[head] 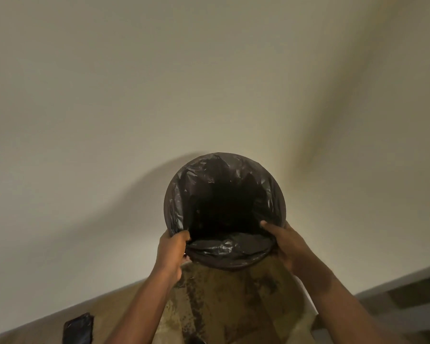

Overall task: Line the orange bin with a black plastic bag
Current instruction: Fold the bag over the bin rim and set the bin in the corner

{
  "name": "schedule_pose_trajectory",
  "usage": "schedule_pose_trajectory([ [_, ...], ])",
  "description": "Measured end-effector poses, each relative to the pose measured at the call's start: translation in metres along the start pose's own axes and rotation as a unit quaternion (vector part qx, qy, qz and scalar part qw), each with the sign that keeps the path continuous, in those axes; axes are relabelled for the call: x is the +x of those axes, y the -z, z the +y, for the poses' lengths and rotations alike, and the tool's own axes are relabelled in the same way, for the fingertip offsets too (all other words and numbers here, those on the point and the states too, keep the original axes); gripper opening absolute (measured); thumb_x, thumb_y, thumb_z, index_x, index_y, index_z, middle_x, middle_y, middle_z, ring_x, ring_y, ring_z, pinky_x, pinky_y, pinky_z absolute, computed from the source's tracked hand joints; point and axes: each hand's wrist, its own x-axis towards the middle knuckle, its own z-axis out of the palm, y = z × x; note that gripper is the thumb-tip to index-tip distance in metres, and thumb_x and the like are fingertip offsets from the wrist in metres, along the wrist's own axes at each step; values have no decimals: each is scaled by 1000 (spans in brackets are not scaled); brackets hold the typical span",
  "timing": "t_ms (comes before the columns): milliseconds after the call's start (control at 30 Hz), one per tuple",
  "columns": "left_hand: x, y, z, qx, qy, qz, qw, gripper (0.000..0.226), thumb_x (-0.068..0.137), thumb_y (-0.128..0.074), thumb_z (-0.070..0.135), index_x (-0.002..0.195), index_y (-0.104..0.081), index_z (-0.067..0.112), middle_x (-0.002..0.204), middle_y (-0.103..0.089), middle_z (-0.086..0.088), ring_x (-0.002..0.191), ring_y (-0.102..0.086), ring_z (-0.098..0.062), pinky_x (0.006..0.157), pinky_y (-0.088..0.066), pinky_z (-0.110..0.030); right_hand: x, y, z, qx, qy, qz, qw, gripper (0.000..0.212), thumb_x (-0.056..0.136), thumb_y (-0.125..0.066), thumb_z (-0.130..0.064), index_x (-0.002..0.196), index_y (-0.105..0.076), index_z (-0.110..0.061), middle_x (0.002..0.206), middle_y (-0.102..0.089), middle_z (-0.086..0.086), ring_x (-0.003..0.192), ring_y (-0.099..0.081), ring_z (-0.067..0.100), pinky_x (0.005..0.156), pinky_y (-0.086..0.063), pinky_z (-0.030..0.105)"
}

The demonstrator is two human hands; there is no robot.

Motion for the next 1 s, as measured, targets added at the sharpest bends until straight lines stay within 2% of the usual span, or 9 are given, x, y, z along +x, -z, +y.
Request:
schedule_pose_trajectory([
  [67,12,-26,1,3,6,-19,1000,22,98,-55,7,119,-56,15,104,-65,-5,96,-64,-26,63,-52,-30,17,21,-1,13,8,16,1000,50,90,-75,-33,135,-55,-27,128,-67,10,114,-67,36,99,-57,52],
  [200,31,-77,-1,20,16,-51,998,24,99,-54,8,121,-57,16,104,-66,-4,96,-64,-25,63,-51,-29,40,60,-9,41,-24,83,995,56,86,-80,-29,136,-54,-28,125,-68,11,109,-67,33,76,-63,36],
  [267,37,-101,-3,22,22,-65,997,25,98,-53,6,121,-57,16,104,-67,-4,98,-64,-25,66,-52,-29,53,79,-11,47,-27,98,994,56,86,-79,-26,136,-54,-27,124,-69,12,108,-69,33,91,-60,47],
  [333,45,-125,-7,24,29,-76,996,28,98,-53,5,123,-56,18,106,-67,-2,99,-64,-25,67,-52,-29,64,97,-11,45,-29,104,993,53,89,-77,-22,136,-53,-26,124,-70,12,110,-69,34,97,-57,54],
  [500,68,-179,-34,68,42,-83,993,37,94,-53,4,130,-55,12,106,-67,-7,99,-66,-28,69,-54,-30,97,145,-4,47,-35,128,990,43,92,-72,-17,132,-56,-21,119,-69,16,107,-68,36,98,-56,54],
  [633,93,-225,-72,84,66,-72,992,36,93,-55,-3,129,-55,4,98,-65,-10,86,-66,-27,60,-52,-25,138,188,18,47,-51,130,989,38,94,-68,-14,128,-57,-24,116,-70,11,106,-67,34,93,-58,51],
  [733,120,-254,-115,87,119,-74,986,43,95,-57,1,137,-50,-1,112,-65,-21,97,-66,-35,77,-57,-37,178,217,48,46,-75,139,986,35,94,-68,-14,127,-58,-20,112,-71,10,102,-68,33,85,-59,45],
  [867,159,-278,-185,96,139,-96,981,42,95,-54,2,137,-50,1,102,-65,-12,86,-65,-24,65,-51,-28,235,250,104,38,-114,143,982,47,94,-68,-18,138,-53,-13,110,-69,5,104,-66,32,105,-50,54],
  [1000,199,-297,-251,95,161,-87,978,43,96,-54,1,138,-49,3,100,-63,-7,86,-63,-20,61,-49,-24,287,275,173,36,-156,161,974,53,93,-70,-20,142,-52,-11,119,-67,9,111,-63,36,110,-45,57],
])
